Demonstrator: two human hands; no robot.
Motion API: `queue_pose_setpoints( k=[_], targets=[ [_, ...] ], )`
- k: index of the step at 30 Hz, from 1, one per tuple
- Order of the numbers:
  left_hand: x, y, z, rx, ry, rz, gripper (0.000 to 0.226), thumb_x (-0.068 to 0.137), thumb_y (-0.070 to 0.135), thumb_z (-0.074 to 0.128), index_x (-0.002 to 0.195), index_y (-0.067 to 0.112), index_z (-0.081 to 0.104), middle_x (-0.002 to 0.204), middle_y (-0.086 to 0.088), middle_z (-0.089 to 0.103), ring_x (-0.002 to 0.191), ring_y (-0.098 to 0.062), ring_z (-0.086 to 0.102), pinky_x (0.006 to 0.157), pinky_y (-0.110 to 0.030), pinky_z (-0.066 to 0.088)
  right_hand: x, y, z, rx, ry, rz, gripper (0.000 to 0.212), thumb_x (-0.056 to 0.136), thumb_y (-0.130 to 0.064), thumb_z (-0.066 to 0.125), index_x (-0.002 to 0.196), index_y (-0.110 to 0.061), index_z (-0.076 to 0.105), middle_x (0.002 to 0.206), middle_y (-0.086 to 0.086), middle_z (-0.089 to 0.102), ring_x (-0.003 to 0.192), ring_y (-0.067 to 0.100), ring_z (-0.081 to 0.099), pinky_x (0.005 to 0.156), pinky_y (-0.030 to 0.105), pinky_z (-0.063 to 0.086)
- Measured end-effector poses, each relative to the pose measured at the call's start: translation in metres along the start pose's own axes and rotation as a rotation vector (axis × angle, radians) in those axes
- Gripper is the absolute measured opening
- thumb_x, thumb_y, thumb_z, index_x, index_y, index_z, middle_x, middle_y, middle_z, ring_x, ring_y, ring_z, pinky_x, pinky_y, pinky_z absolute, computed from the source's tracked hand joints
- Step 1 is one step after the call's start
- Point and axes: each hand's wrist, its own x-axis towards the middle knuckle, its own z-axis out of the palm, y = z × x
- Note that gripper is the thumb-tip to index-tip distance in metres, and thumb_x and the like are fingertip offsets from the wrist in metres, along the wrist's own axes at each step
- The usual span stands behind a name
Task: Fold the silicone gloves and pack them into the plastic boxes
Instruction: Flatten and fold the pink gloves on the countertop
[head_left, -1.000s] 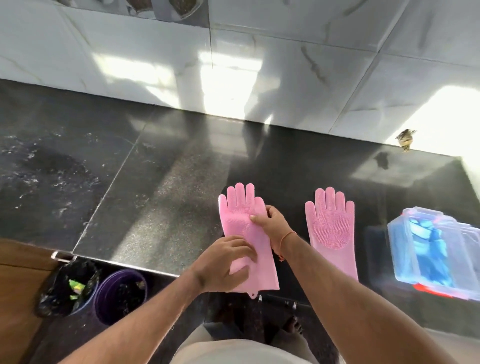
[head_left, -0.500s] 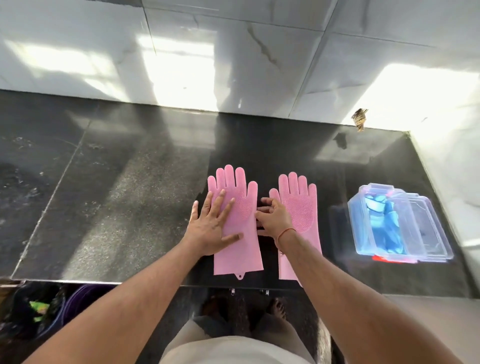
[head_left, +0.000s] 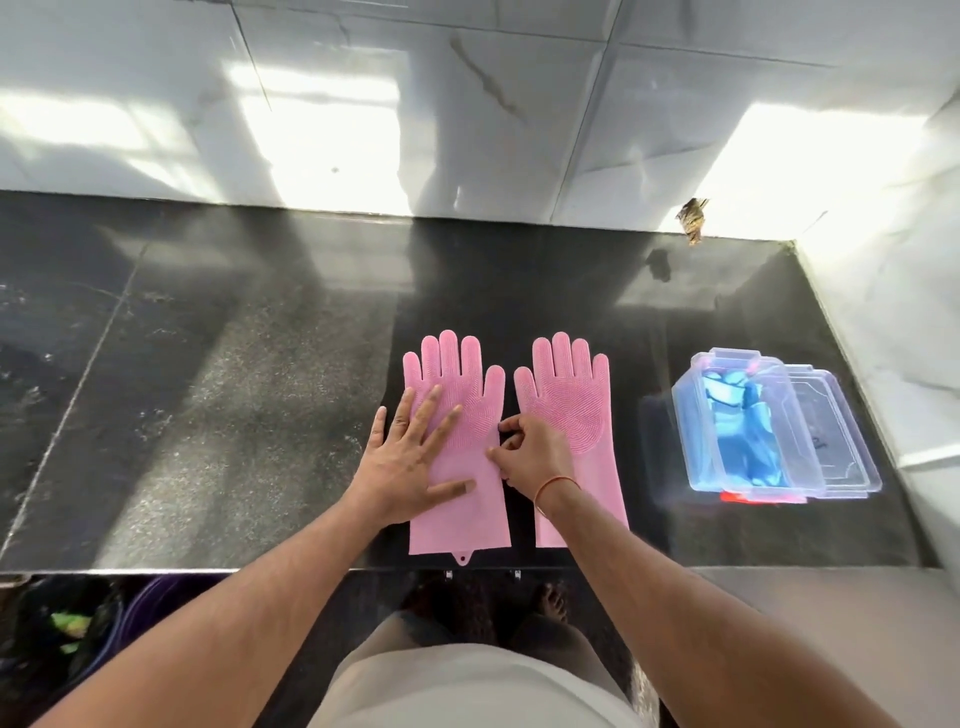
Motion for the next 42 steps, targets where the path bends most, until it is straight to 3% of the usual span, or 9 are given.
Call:
queue_pose_setpoints(
  k=[5,9,14,18,22,26,33,38,42],
  targets=[
    [0.001,-0.003,-0.001,-0.010,-0.005,0.006,0.115,0.081,0.107,0.021,0.169,0.048,-0.022,0.172,0.018,-0.044,0.161,-0.021,-0.042,0.132,-0.063,-0.015,-0.006,0.000,-0.008,-0.050,-0.029,-0.043,0.035,0.092,-0.015,0.082,0.124,-0.018,0.070,0.085,-0.001,0.077,0.082,0.017,0.075,0.089,0.039,0.064],
    [0.001,-0.001,-0.003,0.001,-0.010,-0.012,0.114,0.078,0.109,0.012,0.167,0.049,-0.026,0.172,0.019,-0.044,0.159,-0.019,-0.045,0.127,-0.069,-0.022,-0.020,0.012,-0.024,-0.130,0.032,-0.129,0.034,0.095,-0.025,0.080,0.127,-0.023,0.070,0.091,-0.011,0.073,0.086,0.009,0.068,0.076,0.017,0.051],
    [0.013,0.020,-0.011,-0.109,0.072,-0.096,0.097,0.090,0.100,0.014,0.168,0.052,-0.021,0.174,0.025,-0.037,0.161,-0.010,-0.040,0.110,-0.059,-0.046,-0.051,0.060,-0.054,-0.289,0.203,-0.131,0.031,0.096,-0.038,0.077,0.125,-0.028,0.069,0.109,-0.013,0.067,0.096,0.012,0.065,0.092,0.030,0.059],
    [0.044,0.065,-0.026,-0.202,0.122,-0.025,0.081,0.099,0.074,0.034,0.170,0.046,0.008,0.177,0.016,0.003,0.167,-0.018,-0.001,0.129,-0.065,0.000,-0.072,0.093,-0.067,-0.344,0.303,0.020,0.045,0.094,-0.044,0.078,0.133,-0.023,0.066,0.127,-0.006,0.061,0.110,0.020,0.063,0.101,0.044,0.061],
    [0.083,0.129,-0.043,-0.151,0.120,0.085,0.068,0.097,0.053,0.058,0.158,0.025,0.046,0.153,0.002,0.050,0.143,-0.030,0.045,0.115,-0.053,0.036,-0.086,0.108,-0.075,-0.282,0.247,0.123,0.046,0.094,-0.043,0.073,0.135,-0.029,0.060,0.129,-0.007,0.058,0.113,0.021,0.063,0.104,0.044,0.059],
    [0.117,0.192,-0.054,-0.166,0.103,0.097,0.054,0.101,0.049,0.063,0.144,0.017,0.059,0.138,-0.004,0.066,0.131,-0.033,0.062,0.110,-0.050,0.046,-0.097,0.116,-0.080,-0.209,0.226,0.173,0.052,0.091,-0.041,0.074,0.140,-0.029,0.057,0.131,-0.008,0.058,0.113,0.019,0.066,0.103,0.040,0.058],
    [0.150,0.239,-0.062,-0.101,0.026,-0.105,0.067,0.105,0.047,0.066,0.153,0.006,0.043,0.149,-0.015,0.055,0.117,-0.038,0.071,0.092,-0.043,0.058,-0.098,0.125,-0.087,-0.154,0.184,0.219,0.052,0.091,-0.042,0.077,0.139,-0.030,0.060,0.118,-0.011,0.061,0.106,0.014,0.065,0.096,0.033,0.055],
    [0.158,0.228,-0.061,-0.168,0.093,-0.054,0.011,0.099,0.016,0.059,0.105,0.010,0.053,0.119,-0.011,0.056,0.085,-0.031,0.064,0.071,-0.039,0.047,-0.092,0.125,-0.079,0.020,0.186,0.252,0.050,0.086,-0.027,0.077,0.134,-0.030,0.064,0.096,-0.012,0.064,0.091,0.011,0.065,0.089,0.032,0.058],
    [0.154,0.210,-0.059,-0.297,0.201,-0.078,0.015,0.091,0.024,0.065,0.087,0.012,0.056,0.102,0.000,0.048,0.081,-0.021,0.050,0.057,-0.028,0.033,-0.091,0.121,-0.070,0.139,0.168,0.147,0.047,0.087,-0.008,0.071,0.128,-0.029,0.073,0.091,-0.008,0.068,0.082,0.013,0.063,0.078,0.023,0.059]
  ],
)
